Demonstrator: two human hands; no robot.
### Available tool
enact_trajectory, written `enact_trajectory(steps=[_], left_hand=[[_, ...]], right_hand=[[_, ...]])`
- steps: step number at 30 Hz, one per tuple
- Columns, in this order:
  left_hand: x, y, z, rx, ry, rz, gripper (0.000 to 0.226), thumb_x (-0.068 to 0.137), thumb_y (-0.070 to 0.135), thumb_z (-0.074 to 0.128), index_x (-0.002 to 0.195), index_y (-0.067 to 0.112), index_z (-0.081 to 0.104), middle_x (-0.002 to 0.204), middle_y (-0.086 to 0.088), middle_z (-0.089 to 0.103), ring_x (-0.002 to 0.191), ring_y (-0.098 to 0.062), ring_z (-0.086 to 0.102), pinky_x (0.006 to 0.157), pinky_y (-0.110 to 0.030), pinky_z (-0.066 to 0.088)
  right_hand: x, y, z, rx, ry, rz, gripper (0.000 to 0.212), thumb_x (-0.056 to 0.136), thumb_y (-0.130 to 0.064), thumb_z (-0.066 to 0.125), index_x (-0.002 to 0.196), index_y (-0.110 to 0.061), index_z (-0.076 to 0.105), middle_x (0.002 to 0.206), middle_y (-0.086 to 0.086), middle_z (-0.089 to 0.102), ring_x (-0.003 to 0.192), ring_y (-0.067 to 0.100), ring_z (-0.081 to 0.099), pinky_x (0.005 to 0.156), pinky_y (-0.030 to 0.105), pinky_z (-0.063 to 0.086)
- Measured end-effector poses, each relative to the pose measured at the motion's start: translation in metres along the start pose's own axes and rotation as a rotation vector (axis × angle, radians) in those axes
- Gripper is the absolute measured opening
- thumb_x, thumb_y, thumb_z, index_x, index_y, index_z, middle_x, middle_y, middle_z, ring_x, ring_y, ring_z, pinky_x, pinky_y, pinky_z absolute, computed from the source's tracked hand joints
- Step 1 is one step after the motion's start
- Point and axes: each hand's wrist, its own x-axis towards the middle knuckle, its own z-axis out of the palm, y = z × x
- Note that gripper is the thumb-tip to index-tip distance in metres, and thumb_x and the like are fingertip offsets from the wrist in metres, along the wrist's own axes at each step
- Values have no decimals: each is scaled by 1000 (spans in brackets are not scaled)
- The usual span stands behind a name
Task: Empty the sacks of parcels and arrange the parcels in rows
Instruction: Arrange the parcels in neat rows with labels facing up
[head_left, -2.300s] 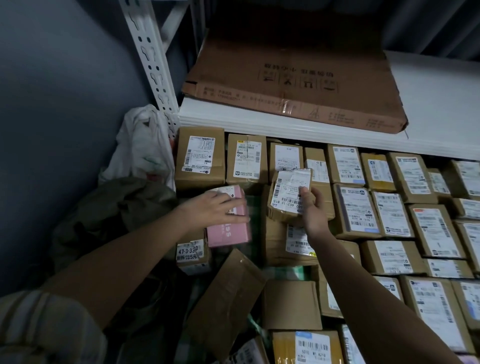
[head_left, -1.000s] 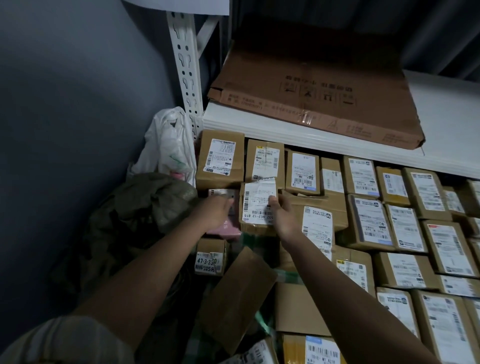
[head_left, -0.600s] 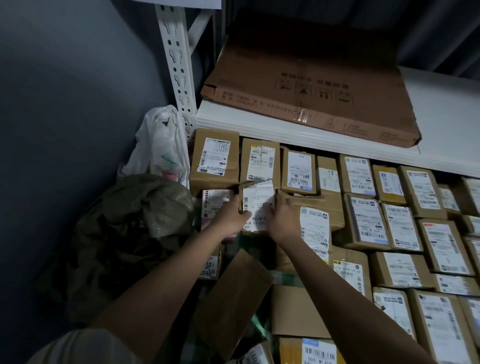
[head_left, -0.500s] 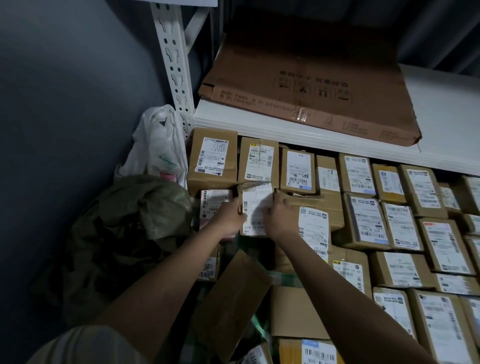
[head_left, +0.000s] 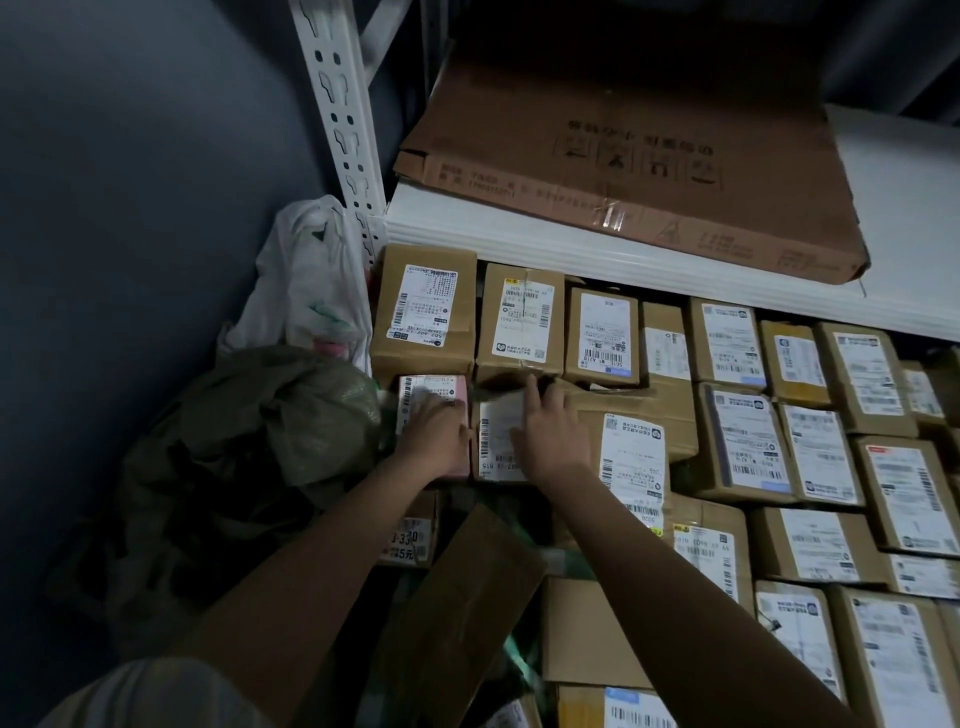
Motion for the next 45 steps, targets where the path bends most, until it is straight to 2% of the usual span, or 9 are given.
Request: enact_trajectory(steps=[5,11,18,25,33,37,41,43,45], left_hand=[[-7,-10,-8,185,-150,10,94,85,41,67,155,21,7,160,-8,-8,146,-33,-11,117,-48,10],[3,-2,-2,335,-207,-37,117,77,48,73,153,22,-12,159,-13,-18,145,-39,-17,117,-57,8],[1,-12,-3,268,-202,-45,115,77,42,76,153,28,-10,159,-11,-17,145,-38,-16,117,-55,12],[-5,-18,-6,217,-146,-24,94,85,28,69,154,25,5,161,-9,-10,147,-32,-11,118,-51,15],[-35,-32,-11,45,34,180,55,88,-2,53,139,15,48,148,-6,42,132,-23,43,105,-33,39],[-57,-38,-12,-28,83,217,47,89,1,55,135,11,54,139,-10,52,123,-25,52,103,-37,42],[-79,-43,-7,-24,101,239,50,90,-5,49,137,12,52,142,-10,49,126,-25,50,105,-37,41],[-88,-41,-5,43,51,276,51,87,-3,53,135,13,52,140,-8,49,126,-25,49,103,-37,40],[-97,-40,-2,123,9,335,53,83,3,60,135,13,51,137,-7,47,125,-25,46,102,-35,39]], right_hand=[[2,7,16,-143,-164,-325,90,89,-52,58,155,-17,8,162,13,4,148,30,4,118,43,12],[12,-2,24,-201,-174,-297,88,89,-39,64,154,-13,9,160,17,6,148,32,8,115,41,24],[15,-6,29,-131,-114,-300,81,87,-32,68,151,-14,22,153,15,22,143,30,19,106,38,40],[1,3,11,97,-174,-289,73,92,-31,62,153,-19,23,161,10,11,147,28,15,115,38,26],[-52,7,-15,175,-145,-576,52,89,-19,61,140,-21,50,151,3,39,138,23,36,110,33,36],[-80,10,-12,64,-287,-718,79,75,-12,66,148,-25,38,157,2,28,144,24,23,114,38,31],[-99,8,-2,-310,-328,-801,110,72,-44,79,155,-30,9,163,3,1,149,27,-2,121,45,9],[-102,3,6,-458,-321,-793,123,63,-46,85,156,-26,7,162,11,6,148,32,4,120,50,11],[-105,-1,12,-538,-269,-772,121,52,-42,90,153,-22,26,153,16,32,141,36,29,114,51,29]])
